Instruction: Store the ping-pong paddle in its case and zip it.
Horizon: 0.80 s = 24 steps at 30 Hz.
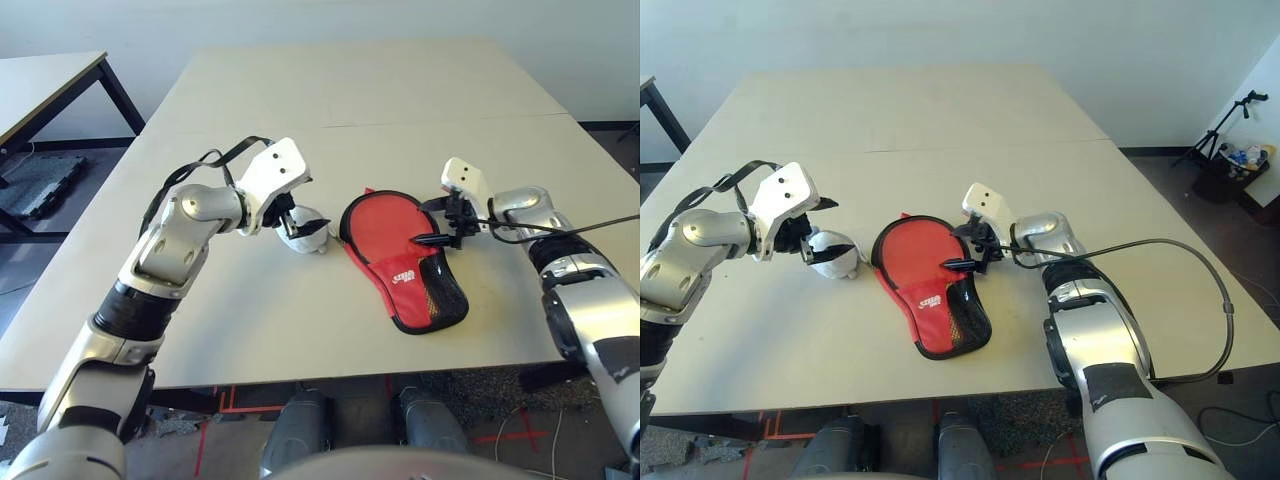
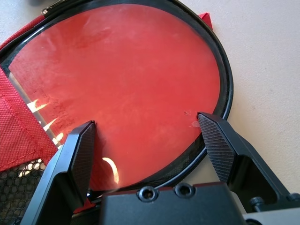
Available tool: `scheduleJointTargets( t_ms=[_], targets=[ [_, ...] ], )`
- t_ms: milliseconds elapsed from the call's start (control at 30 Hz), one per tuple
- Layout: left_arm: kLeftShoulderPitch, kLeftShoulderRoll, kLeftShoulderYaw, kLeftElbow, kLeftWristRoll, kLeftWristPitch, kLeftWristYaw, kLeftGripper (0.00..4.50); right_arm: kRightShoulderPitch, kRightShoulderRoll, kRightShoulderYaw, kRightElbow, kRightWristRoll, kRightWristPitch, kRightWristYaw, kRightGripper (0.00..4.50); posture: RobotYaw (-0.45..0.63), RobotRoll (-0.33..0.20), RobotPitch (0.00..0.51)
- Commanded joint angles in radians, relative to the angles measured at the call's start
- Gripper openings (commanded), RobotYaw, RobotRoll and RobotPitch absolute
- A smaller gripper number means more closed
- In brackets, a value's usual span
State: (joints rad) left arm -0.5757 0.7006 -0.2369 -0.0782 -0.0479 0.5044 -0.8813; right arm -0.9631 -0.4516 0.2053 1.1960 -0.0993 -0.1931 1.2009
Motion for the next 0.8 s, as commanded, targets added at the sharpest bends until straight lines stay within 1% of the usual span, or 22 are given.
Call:
scheduleJointTargets(
  t_ms=[33,200,467,700,800],
  targets=[
    [-0.014,-0.005,-0.029,0.047,0.035,-0.004,-0.002,4.50,0.019,0.005,0.004,0.018,-0.026,-0.002,-0.015,4.47,0.07,0.000,0.034],
    [-0.034,-0.009,-0.056,0.115,0.064,-0.012,-0.032,4.50,0.022,0.005,0.005,0.013,-0.029,-0.003,-0.017,4.47,0.07,0.000,0.037],
    [-0.073,0.000,-0.119,0.209,0.109,0.045,-0.111,4.50,0.026,0.011,0.007,0.000,-0.030,-0.004,-0.016,4.47,0.06,0.000,0.040],
    [-0.083,-0.003,-0.134,0.232,0.122,0.063,-0.154,4.50,0.035,0.008,0.012,-0.005,-0.037,-0.009,-0.020,4.47,0.05,0.000,0.041],
    [-0.083,-0.005,-0.132,0.226,0.114,0.080,-0.175,3.87,0.038,0.007,0.013,-0.007,-0.040,-0.009,-0.025,4.50,0.05,0.000,0.040]
  ],
)
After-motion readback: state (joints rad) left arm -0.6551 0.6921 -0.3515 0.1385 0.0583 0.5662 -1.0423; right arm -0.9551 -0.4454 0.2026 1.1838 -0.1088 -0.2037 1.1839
